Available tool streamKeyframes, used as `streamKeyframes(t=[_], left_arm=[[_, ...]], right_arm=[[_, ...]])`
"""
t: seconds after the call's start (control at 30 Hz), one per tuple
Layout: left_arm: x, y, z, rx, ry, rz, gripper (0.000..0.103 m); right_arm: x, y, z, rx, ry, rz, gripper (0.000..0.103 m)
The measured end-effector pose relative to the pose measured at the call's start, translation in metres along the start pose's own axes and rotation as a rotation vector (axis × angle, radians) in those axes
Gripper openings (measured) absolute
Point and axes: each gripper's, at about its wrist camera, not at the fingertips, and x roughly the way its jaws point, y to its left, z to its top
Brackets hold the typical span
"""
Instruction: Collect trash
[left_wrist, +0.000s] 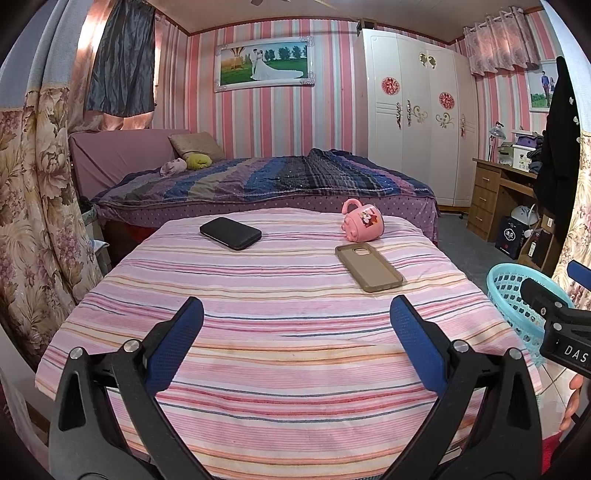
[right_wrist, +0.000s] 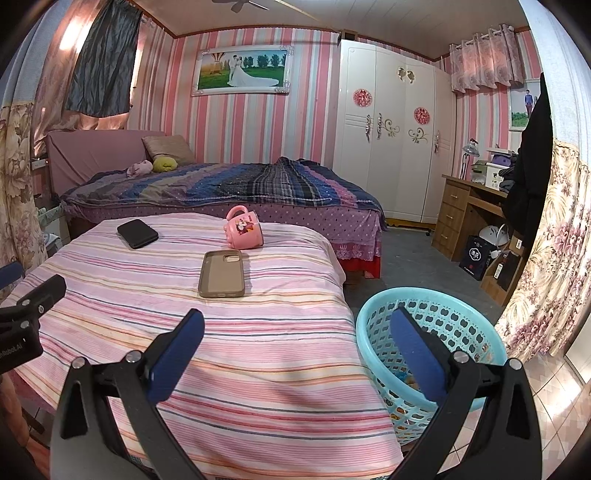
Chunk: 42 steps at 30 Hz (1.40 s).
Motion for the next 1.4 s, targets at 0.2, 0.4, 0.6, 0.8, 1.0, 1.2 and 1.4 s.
streamKeyframes(t=[0.2,0.4,0.6,0.8,1.0,1.2,1.4], left_arm=[[0.0008,0.0006,0.0002,0.001,-0.002,0.001,0.098],[0.0013,0.0013,0.0003,0.002,-0.002,0.001,0.098],[0.0009,0.0010,0.0001,0.001,-0.002,0.001,0.098],[0.0009,0.0008,-0.0001,0.003,-0.003,0.002,0.098],[0.0009,0.0006,-0.0003,0.002,-0.003,0.001,0.098],[0.0008,0.0005,-0.0006,0.002,-0.003,0.001,0.098],[0.0011,0.0011,-0.0005,0.003,-0.003,0.002,0.098]], right_arm=[[0.0001,0.0001,0.0000,0.000,0.001,-0.001,0.098],[-0.0007,-0.0016,0.0001,0.000,0.001,-0.002,0.098],[-0.0005,-0.0035,0.0002,0.001,0.001,-0.003,0.098],[-0.0006,-0.0034,0.0003,0.000,0.000,-0.003,0.098],[-0.0005,-0.0056,0.0004,0.001,0.001,-0.003,0.098],[-0.0006,-0.0030,0.0004,-0.001,0.000,-0.004,0.098],[-0.0008,-0.0076,0.0004,-0.001,0.002,-0.005,0.098]])
